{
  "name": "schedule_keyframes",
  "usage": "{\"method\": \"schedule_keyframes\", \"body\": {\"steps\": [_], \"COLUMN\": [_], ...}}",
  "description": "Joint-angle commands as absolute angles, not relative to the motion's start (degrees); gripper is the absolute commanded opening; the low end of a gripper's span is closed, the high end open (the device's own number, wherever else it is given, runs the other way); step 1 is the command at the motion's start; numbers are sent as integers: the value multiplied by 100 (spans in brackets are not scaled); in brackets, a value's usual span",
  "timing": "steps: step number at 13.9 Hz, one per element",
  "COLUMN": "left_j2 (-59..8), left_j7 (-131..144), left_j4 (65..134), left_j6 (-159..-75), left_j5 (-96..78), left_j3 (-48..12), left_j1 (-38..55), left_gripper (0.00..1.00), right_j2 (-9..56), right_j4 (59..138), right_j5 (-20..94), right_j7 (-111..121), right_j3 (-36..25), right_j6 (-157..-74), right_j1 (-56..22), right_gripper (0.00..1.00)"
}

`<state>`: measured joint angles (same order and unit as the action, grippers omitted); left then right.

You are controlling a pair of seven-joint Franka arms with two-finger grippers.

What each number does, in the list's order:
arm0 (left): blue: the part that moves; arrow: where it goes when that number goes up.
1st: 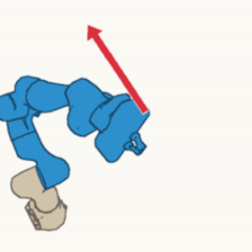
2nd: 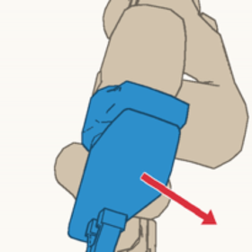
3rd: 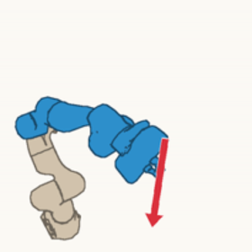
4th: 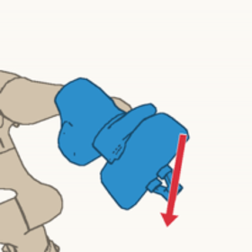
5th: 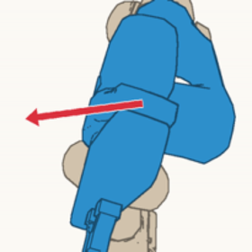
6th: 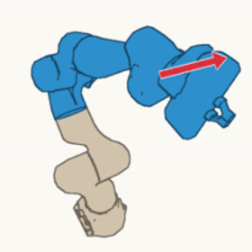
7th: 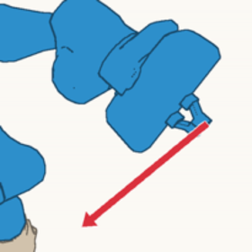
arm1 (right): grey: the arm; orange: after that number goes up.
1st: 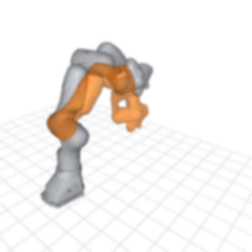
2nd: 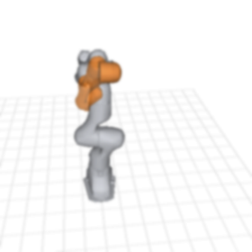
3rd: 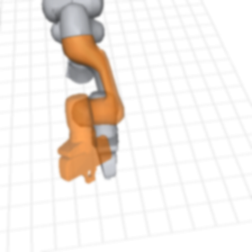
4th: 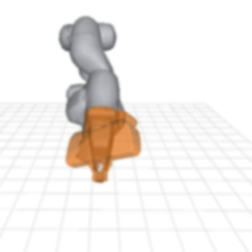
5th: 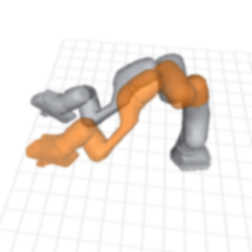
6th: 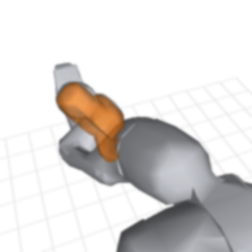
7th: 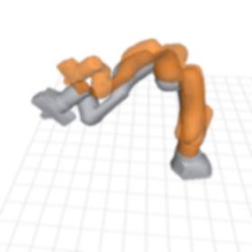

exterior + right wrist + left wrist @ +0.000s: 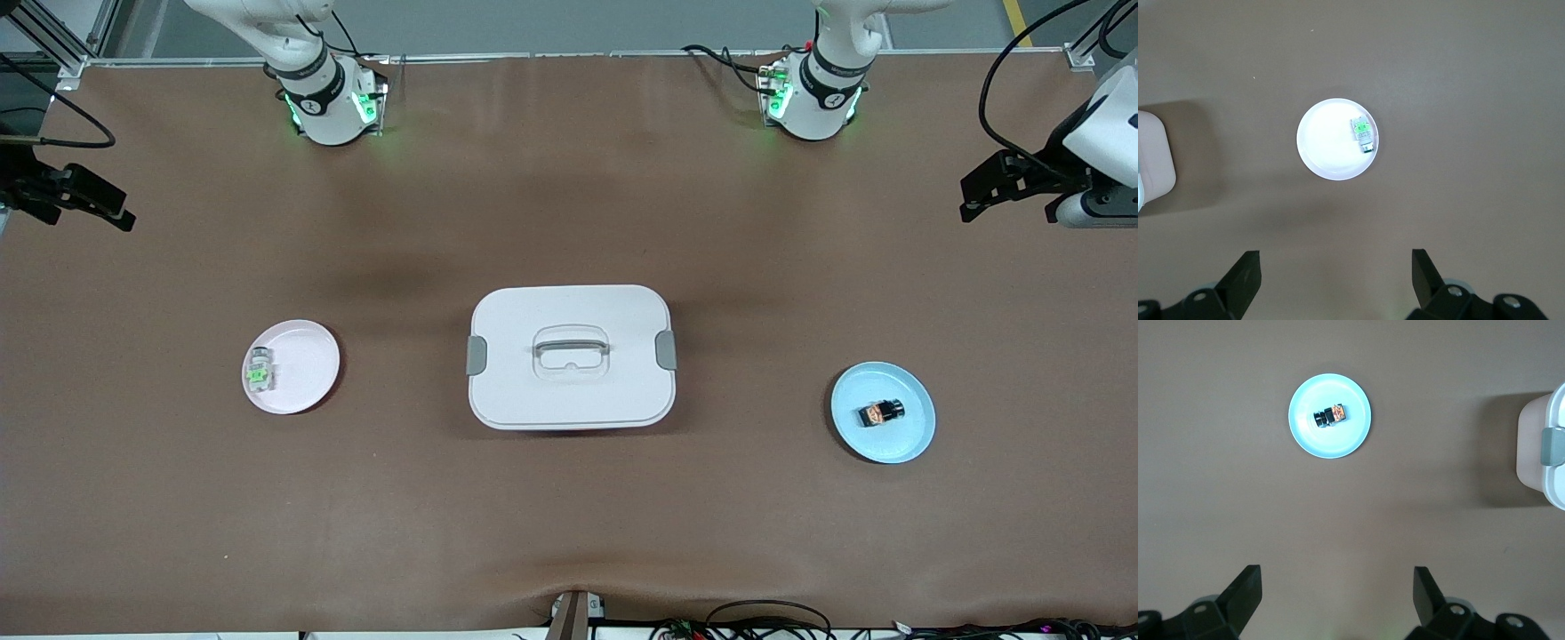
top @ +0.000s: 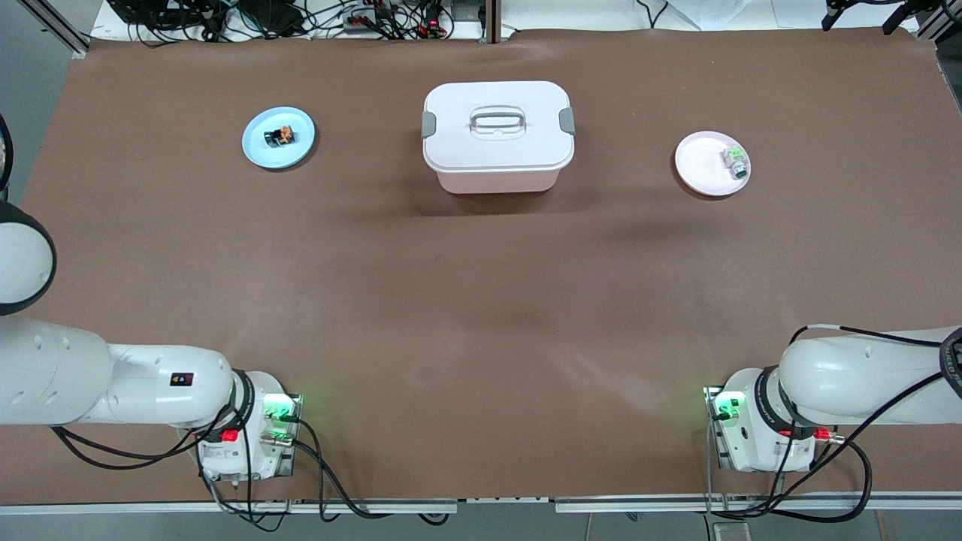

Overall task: Transfer orange switch to right arm and place
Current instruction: 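Move the left gripper down over the orange switch on the blue plate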

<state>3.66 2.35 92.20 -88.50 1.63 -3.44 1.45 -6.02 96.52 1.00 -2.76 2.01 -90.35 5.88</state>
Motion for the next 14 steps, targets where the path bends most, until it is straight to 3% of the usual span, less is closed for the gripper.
{"method": "schedule_keyframes", "body": {"steps": [1, 6, 10, 14], "left_j2": [246, -271, -877, -1116], "left_j7": [185, 150, 141, 167], "left_j4": [9062, 8763, 8850, 9780], "left_j6": [-8719, -8719, -9262, -10631], "left_j5": [140, 220, 272, 264], "left_j3": [-308, -281, -220, -220], "left_j1": [132, 132, -114, -254], "left_gripper": [100, 100, 100, 100], "right_j2": [-536, -536, -536, -536], "right_j4": [9510, 9510, 9510, 9510], "right_j5": [123, 123, 123, 123], "right_j7": [-246, -246, -246, -246], "right_j3": [211, 211, 211, 211], "right_j6": [-8930, -8930, -8930, -8938], "right_j1": [589, 580, 580, 580], "right_gripper": [100, 100, 100, 100]}}
